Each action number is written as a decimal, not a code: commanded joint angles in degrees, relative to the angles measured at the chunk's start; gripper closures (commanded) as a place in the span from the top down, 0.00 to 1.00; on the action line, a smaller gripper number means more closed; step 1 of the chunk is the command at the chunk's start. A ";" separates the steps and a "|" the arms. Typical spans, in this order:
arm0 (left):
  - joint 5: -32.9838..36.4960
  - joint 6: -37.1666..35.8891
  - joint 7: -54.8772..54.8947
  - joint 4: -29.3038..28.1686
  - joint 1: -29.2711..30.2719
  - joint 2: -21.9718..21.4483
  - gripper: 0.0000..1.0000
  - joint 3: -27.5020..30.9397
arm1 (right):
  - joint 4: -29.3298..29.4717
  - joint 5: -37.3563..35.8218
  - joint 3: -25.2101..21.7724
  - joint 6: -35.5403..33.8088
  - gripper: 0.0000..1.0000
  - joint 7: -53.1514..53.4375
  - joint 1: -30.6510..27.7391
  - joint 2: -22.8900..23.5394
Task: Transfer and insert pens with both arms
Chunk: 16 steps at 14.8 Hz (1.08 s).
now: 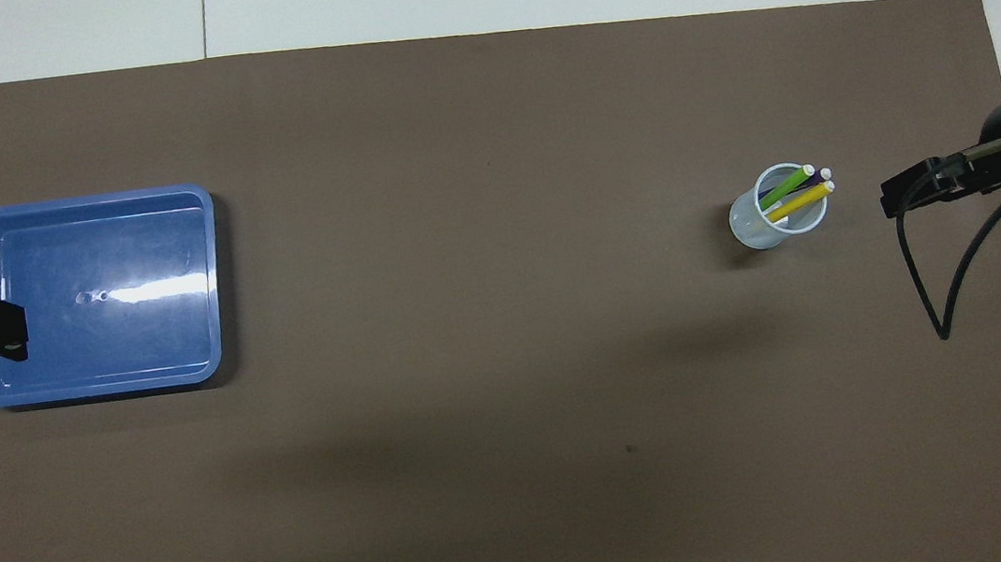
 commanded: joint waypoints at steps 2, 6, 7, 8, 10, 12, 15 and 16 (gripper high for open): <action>-0.60 2.32 0.16 -4.40 0.85 -2.49 1.00 -0.44 | -1.22 0.94 0.17 0.01 1.00 0.63 -0.42 -1.08; -4.38 9.70 2.26 -4.32 0.85 -2.14 1.00 -0.44 | -1.22 0.94 0.17 0.19 1.00 0.63 -0.42 -1.08; -5.95 9.88 3.92 -4.23 0.85 -2.14 1.00 -0.44 | -1.22 0.94 0.17 0.10 1.00 0.63 -0.42 -1.08; -8.31 10.23 4.12 -4.23 1.03 -2.14 1.00 -0.27 | -1.22 0.94 0.17 -0.07 1.00 0.63 -0.42 -1.08; -8.51 10.49 4.38 -4.58 0.94 -2.05 1.00 -0.09 | -1.14 1.02 0.26 -0.07 1.00 0.63 -0.34 -1.08; -8.60 11.55 4.21 -4.67 1.03 -2.05 1.00 0.00 | -1.14 0.94 0.26 0.10 1.00 0.72 -0.34 -1.08; -8.87 10.94 3.86 -4.23 0.07 -1.88 1.00 -0.09 | -1.14 1.02 0.26 0.37 1.00 0.63 -0.34 -1.08; -8.87 10.76 3.77 -4.31 0.06 -1.88 1.00 -0.26 | -1.14 1.03 0.26 0.10 1.00 0.63 -0.34 -1.08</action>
